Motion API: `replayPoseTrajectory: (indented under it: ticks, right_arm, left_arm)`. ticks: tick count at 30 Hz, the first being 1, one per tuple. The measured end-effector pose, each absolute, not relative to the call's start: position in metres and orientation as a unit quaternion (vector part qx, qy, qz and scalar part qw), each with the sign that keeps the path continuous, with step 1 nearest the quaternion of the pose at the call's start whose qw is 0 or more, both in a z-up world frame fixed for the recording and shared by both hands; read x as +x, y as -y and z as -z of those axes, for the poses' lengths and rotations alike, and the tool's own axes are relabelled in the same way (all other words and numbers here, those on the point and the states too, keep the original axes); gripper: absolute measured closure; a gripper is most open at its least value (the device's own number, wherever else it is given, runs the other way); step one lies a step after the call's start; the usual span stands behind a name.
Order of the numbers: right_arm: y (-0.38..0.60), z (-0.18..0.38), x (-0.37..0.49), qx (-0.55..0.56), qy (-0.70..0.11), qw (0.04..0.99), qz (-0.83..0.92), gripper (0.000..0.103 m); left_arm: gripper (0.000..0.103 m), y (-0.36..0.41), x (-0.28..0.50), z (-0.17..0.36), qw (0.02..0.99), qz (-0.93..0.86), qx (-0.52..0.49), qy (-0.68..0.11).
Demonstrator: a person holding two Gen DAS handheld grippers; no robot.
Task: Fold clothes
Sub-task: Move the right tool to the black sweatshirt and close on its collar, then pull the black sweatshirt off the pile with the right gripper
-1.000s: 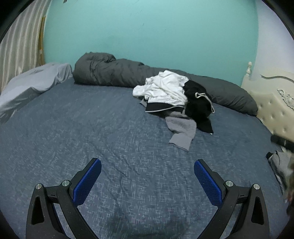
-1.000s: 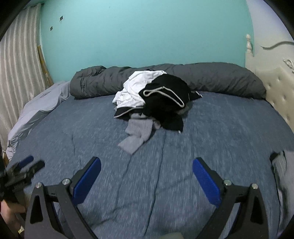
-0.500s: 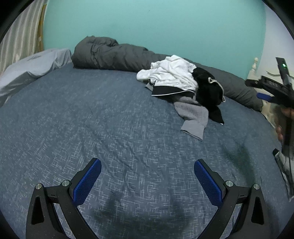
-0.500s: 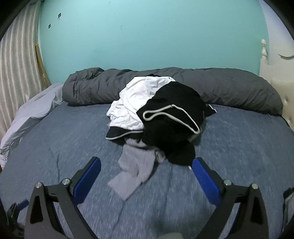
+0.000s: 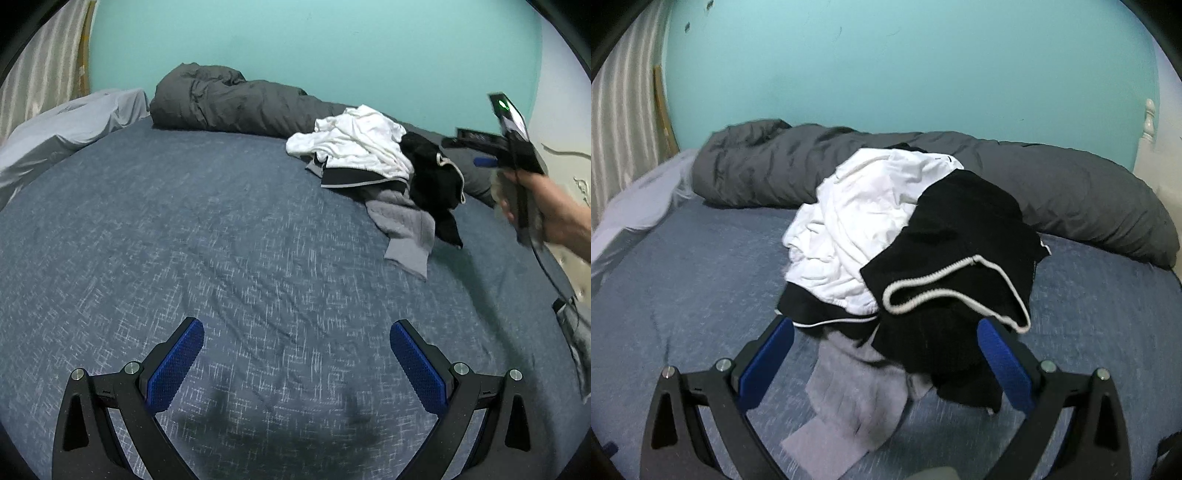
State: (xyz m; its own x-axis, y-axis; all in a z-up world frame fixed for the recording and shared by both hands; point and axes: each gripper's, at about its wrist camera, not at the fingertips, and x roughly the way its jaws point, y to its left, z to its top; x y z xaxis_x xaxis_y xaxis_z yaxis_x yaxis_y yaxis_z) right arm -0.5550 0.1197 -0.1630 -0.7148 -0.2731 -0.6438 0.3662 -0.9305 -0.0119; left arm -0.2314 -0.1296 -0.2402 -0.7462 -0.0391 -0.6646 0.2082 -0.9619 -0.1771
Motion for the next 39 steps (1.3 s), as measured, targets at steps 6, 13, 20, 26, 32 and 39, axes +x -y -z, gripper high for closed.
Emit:
replayPoseTrajectory:
  ticks: [6,13,20,26,32,39]
  right_arm:
    - [-0.101,0.178,-0.584,0.349,-0.105,0.163,0.917,0.008]
    - [-0.090,0.186,-0.599,0.353,-0.129,0.162,0.913,0.087]
    - [-0.101,0.173,-0.570,0.332,-0.115,0.186,0.918,0.098]
    - [-0.121,0.157,-0.521,0.318,-0.096,0.220,0.917,0.098]
    - [-0.146,0.135,-0.445,0.301,-0.068,0.266,0.913,0.099]
    - [-0.170,0.103,-0.351,0.279,-0.008,0.308,0.910,0.099]
  left_arm:
    - [0.000,0.131,-0.232,0.253,0.065,0.922,0.360,-0.126]
    - [0.000,0.132,-0.236,0.257,0.061,0.922,0.362,-0.121]
    - [0.000,0.138,-0.237,0.257,0.066,0.920,0.363,-0.131]
    - [0.000,0.138,-0.232,0.242,0.060,0.923,0.351,-0.144]
    - [0.000,0.129,-0.223,0.215,0.047,0.929,0.336,-0.149]
    - [0.000,0.114,-0.195,0.174,0.023,0.933,0.326,-0.152]
